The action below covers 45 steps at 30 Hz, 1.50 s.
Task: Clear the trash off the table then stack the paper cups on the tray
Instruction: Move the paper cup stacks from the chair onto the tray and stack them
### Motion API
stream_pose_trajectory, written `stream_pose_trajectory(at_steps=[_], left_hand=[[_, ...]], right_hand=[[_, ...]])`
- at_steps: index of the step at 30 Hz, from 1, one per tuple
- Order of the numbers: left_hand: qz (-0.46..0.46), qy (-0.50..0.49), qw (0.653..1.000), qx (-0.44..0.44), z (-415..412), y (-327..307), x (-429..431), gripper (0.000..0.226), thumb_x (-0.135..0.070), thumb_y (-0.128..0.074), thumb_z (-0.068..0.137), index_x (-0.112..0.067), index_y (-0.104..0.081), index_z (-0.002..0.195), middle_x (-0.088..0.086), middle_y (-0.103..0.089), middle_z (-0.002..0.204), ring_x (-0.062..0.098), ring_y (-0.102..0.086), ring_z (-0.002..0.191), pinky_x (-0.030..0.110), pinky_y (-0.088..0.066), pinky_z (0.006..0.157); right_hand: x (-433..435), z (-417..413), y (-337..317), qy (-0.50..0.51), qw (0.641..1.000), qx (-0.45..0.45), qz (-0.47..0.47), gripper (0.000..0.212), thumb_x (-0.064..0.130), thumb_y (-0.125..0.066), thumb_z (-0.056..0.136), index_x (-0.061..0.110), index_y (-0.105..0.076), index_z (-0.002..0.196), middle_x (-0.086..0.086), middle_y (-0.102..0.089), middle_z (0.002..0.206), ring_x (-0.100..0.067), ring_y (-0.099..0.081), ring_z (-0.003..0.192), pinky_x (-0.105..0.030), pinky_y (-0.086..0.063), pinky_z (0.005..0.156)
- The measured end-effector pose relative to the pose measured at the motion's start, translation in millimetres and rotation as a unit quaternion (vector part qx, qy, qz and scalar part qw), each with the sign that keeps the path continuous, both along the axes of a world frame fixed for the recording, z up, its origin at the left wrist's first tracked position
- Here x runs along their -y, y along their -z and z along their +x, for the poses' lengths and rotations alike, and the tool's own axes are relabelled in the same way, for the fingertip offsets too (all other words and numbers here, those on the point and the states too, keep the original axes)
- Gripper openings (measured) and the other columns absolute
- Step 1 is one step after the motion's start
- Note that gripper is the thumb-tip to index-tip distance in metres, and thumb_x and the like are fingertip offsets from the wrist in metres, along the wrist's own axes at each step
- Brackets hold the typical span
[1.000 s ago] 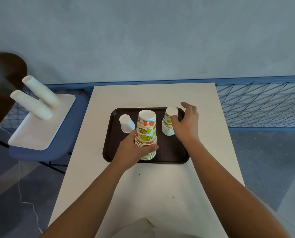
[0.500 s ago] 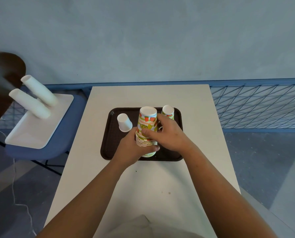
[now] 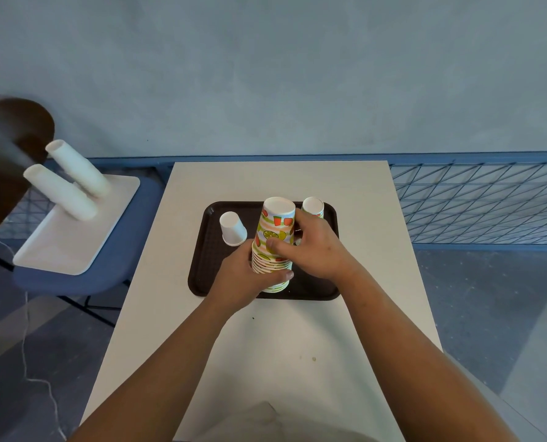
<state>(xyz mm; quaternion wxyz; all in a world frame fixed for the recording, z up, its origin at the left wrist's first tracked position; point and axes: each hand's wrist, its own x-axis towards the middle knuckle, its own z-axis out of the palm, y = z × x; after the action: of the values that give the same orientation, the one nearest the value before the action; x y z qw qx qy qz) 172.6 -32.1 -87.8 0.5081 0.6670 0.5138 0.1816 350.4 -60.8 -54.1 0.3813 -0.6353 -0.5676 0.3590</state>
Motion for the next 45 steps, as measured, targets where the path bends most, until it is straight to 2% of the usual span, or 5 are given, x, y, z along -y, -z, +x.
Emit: stream_pose_trajectory(at_steps=[15,19,25,36,45], left_hand=[[-0.001,-0.003,0.999,-0.045,1,7,-2,0.073,-0.046,-0.091,0.071,-0.030,-0.055,0.133,-0.014,-0.067,0.121,0.010,-0.066,0.109,0.029,-0.055,0.095],[-0.010,-0.013,0.999,-0.031,3,6,-1,0.065,-0.042,-0.090,0.074,-0.035,-0.054,0.128,-0.020,-0.065,0.115,0.001,-0.065,0.103,0.013,-0.049,0.081],[-0.025,-0.024,0.999,-0.012,4,8,-3,0.060,-0.039,-0.089,0.076,-0.037,-0.055,0.125,-0.022,-0.066,0.114,-0.002,-0.064,0.103,0.011,-0.048,0.078],[-0.025,-0.035,0.999,-0.011,10,14,-13,0.060,-0.037,-0.088,0.077,-0.040,-0.053,0.124,-0.024,-0.064,0.115,-0.003,-0.063,0.103,0.013,-0.047,0.086],[-0.025,-0.033,0.999,-0.025,8,16,-18,0.067,-0.040,-0.087,0.078,-0.032,-0.054,0.135,-0.015,-0.066,0.127,0.009,-0.064,0.115,0.034,-0.053,0.103]], right_hand=[[-2,4,-7,0.167,0.971,-0.166,0.036,0.028,0.033,-0.073,0.092,0.019,-0.066,0.115,0.015,-0.073,0.104,0.007,-0.069,0.094,-0.011,-0.056,0.075],[-10,11,0,0.256,0.872,-0.417,0.014,0.024,0.026,-0.070,0.095,0.007,-0.070,0.110,-0.006,-0.078,0.107,-0.021,-0.075,0.102,-0.042,-0.058,0.094],[-21,40,10,0.370,0.746,-0.554,0.022,0.014,0.020,-0.068,0.096,0.007,-0.069,0.099,-0.007,-0.078,0.090,-0.019,-0.075,0.087,-0.038,-0.059,0.085],[-62,69,55,0.307,0.950,0.009,0.048,0.048,0.040,-0.079,0.079,0.015,-0.059,0.116,0.001,-0.064,0.109,-0.014,-0.063,0.099,-0.028,-0.053,0.083],[-70,63,109,0.228,0.969,0.074,-0.054,0.065,0.036,-0.081,0.083,0.016,-0.048,0.135,-0.004,-0.060,0.132,-0.026,-0.057,0.122,-0.040,-0.051,0.099]])
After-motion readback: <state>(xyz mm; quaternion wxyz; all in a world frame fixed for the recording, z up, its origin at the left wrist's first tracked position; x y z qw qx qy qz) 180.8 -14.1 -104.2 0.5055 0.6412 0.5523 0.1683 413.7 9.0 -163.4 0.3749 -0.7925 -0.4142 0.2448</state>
